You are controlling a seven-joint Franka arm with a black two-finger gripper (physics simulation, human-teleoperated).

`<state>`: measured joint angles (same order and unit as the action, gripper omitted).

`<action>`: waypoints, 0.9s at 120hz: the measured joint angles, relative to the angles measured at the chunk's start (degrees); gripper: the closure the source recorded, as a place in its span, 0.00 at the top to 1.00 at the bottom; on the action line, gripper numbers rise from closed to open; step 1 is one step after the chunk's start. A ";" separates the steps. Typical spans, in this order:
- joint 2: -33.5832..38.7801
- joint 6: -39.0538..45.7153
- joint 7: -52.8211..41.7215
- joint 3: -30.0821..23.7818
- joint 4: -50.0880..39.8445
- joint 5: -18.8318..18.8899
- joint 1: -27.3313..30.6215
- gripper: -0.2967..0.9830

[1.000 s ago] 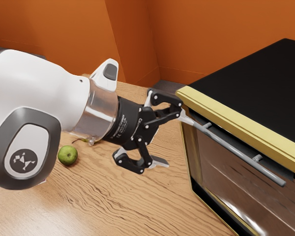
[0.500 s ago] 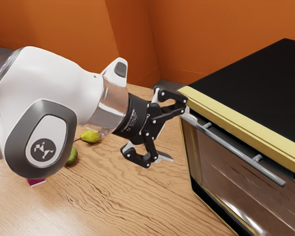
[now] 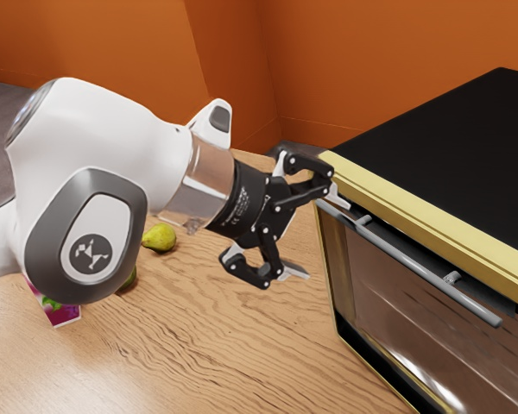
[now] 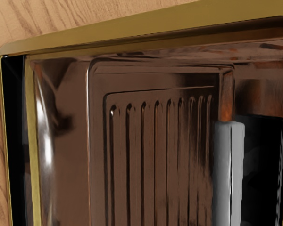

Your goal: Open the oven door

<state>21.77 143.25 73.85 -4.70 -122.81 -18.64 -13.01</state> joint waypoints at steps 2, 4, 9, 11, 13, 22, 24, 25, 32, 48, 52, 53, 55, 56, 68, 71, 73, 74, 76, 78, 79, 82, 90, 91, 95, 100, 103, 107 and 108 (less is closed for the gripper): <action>-0.09 0.00 0.00 0.01 0.00 -0.02 0.02 0.77; -0.16 0.00 0.00 0.02 0.00 -0.04 0.05 0.77; -0.27 0.00 0.01 0.03 0.00 -0.08 0.12 0.77; -0.31 0.00 0.01 0.02 0.00 -0.09 0.13 0.77; -0.34 0.00 0.01 0.01 0.00 -0.11 0.14 0.77; -0.64 0.00 0.02 0.00 0.00 -0.20 0.17 0.77; -0.72 0.01 0.02 0.01 0.00 -0.22 0.17 0.77; -0.76 0.01 0.02 0.00 0.00 -0.23 0.18 0.77; -0.91 0.02 0.02 0.02 0.00 -0.34 0.24 0.77; -0.97 0.02 0.03 0.03 -0.06 -0.72 0.42 0.77; -1.09 0.02 0.04 0.04 -0.07 -0.74 0.63 0.77; -1.14 0.02 0.04 0.04 -0.07 -0.74 0.67 0.77; -1.20 0.02 0.04 0.04 -0.08 -0.76 0.74 0.77; -1.23 0.02 0.04 0.04 -0.08 -0.79 0.77 0.77; -1.46 0.03 0.04 0.04 -0.08 -1.20 0.86 0.77; -1.50 0.04 0.04 0.04 -0.08 -1.27 0.87 0.77; -1.51 0.04 0.05 0.04 -0.09 -1.30 0.87 0.77; -1.50 0.04 0.05 0.04 -0.11 -1.32 0.87 0.77; -1.50 0.05 0.05 0.04 -0.15 -1.36 0.87 0.77; -1.47 0.04 0.05 0.04 -0.20 -1.37 0.88 0.77; -1.45 0.05 0.05 0.04 -0.23 -1.39 0.88 0.77; -1.29 0.05 0.06 0.04 -0.37 -1.42 0.91 0.77; 0.16 0.06 0.07 -0.01 -1.76 -1.80 1.35 0.77; 0.43 0.07 0.07 -0.01 -2.03 -1.89 1.39 0.77; 1.36 0.07 0.07 -0.04 -2.96 -2.21 1.59 0.77; 2.06 0.08 0.08 -0.09 -3.70 -2.48 1.92 0.77; 2.40 0.08 0.08 -0.10 -4.13 -2.59 2.06 0.77; 3.29 0.08 0.09 -0.18 -5.16 -2.61 2.40 0.77; 3.57 0.08 0.09 -0.21 -5.48 -2.60 2.50 0.77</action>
<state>25.34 143.34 73.94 -4.90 -128.28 -21.24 -10.51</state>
